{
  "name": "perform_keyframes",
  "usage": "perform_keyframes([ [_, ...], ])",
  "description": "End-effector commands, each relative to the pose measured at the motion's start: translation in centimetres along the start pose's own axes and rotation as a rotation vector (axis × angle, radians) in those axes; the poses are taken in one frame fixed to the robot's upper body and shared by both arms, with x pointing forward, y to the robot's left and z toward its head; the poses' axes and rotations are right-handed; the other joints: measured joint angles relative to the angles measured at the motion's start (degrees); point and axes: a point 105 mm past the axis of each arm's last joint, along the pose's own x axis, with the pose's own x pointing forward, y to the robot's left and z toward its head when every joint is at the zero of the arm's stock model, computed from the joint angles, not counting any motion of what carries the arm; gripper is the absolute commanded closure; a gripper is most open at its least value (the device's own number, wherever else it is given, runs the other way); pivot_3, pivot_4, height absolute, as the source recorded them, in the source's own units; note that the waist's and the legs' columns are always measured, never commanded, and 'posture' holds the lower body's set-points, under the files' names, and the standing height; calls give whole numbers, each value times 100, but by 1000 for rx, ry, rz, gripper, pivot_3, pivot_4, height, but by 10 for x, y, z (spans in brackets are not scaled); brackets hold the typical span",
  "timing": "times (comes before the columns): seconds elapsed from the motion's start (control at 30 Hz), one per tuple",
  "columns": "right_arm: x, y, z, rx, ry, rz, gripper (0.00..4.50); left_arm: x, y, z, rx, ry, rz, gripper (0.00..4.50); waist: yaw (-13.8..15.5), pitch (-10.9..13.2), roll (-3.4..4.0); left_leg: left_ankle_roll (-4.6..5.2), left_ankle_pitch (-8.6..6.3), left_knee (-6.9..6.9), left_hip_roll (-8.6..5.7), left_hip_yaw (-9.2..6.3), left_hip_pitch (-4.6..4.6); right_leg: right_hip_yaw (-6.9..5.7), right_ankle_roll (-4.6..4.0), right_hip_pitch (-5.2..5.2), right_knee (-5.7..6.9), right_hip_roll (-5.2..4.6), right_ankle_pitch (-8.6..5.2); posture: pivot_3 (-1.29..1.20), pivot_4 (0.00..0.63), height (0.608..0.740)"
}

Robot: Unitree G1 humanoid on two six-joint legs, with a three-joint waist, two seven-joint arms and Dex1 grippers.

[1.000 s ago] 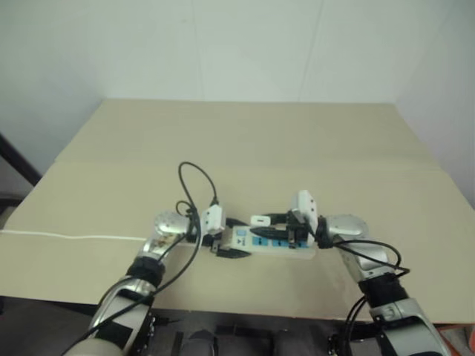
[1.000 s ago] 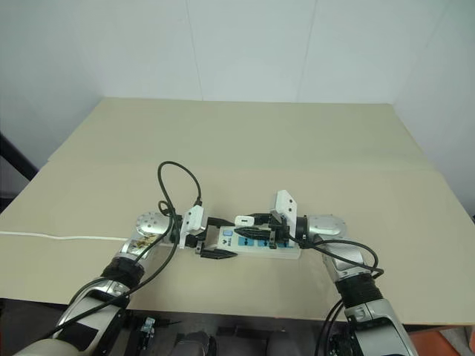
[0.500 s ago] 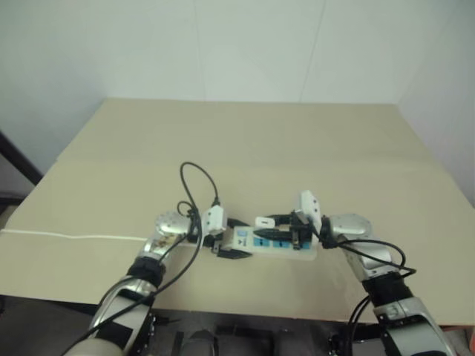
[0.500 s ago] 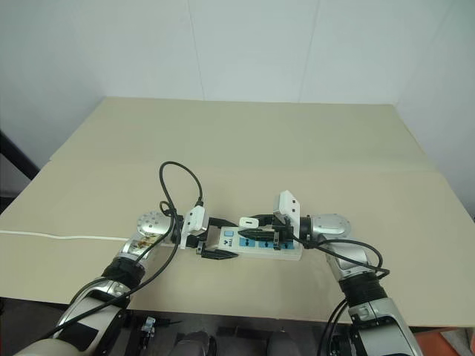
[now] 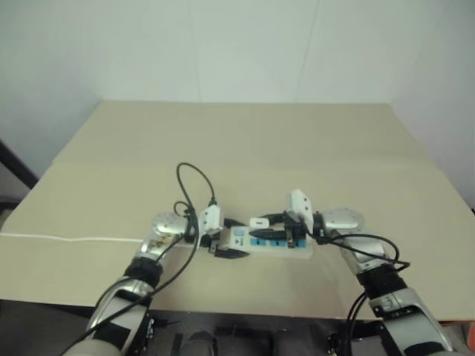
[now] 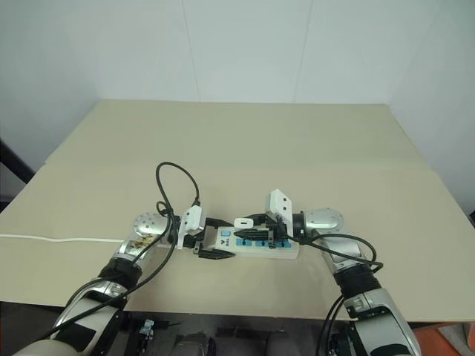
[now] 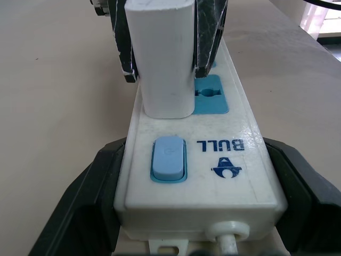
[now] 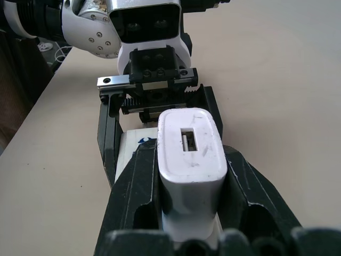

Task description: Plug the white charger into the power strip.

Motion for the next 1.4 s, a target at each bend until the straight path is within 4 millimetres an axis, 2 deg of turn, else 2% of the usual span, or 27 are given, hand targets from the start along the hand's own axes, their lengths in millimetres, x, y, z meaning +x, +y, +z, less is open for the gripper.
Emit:
perform_keyframes([
  [0.03,-14,13,-57,164,181,-10,3341,-6,-10,-14,-18,64,-25,1208,-1,-2,0,0,0,0,0,0,0,0,0,0,0,0,0,0,150,740],
  [0.47,-28,24,-76,240,212,-40,3341,-8,-9,-15,-15,74,-24,1208,17,-43,-17,0,0,-7,0,0,1,0,0,2,-5,-1,0,0,150,740],
  [0.63,-20,22,-72,278,189,-34,3341,-8,-9,-15,-13,75,-26,1208,23,-57,-27,0,0,-18,0,0,3,0,0,2,-13,-1,0,0,150,740],
  [0.9,-20,27,-77,336,225,11,3341,-12,-11,-16,-12,81,-25,1208,19,-71,-33,0,0,-33,1,0,8,0,-2,3,-24,0,-1,0,150,740],
  [1.17,-2,39,-74,244,230,86,3341,-13,-12,-16,-13,83,-21,1208,15,-116,-53,1,-1,-86,5,3,44,-1,-13,21,-55,1,-7,0,150,740],
  [1.4,-1,41,-84,221,229,29,3341,-15,-13,-17,-16,87,-17,1208,-29,-117,-55,2,-1,-93,8,6,71,-1,-16,45,-58,1,-12,0,150,740],
])
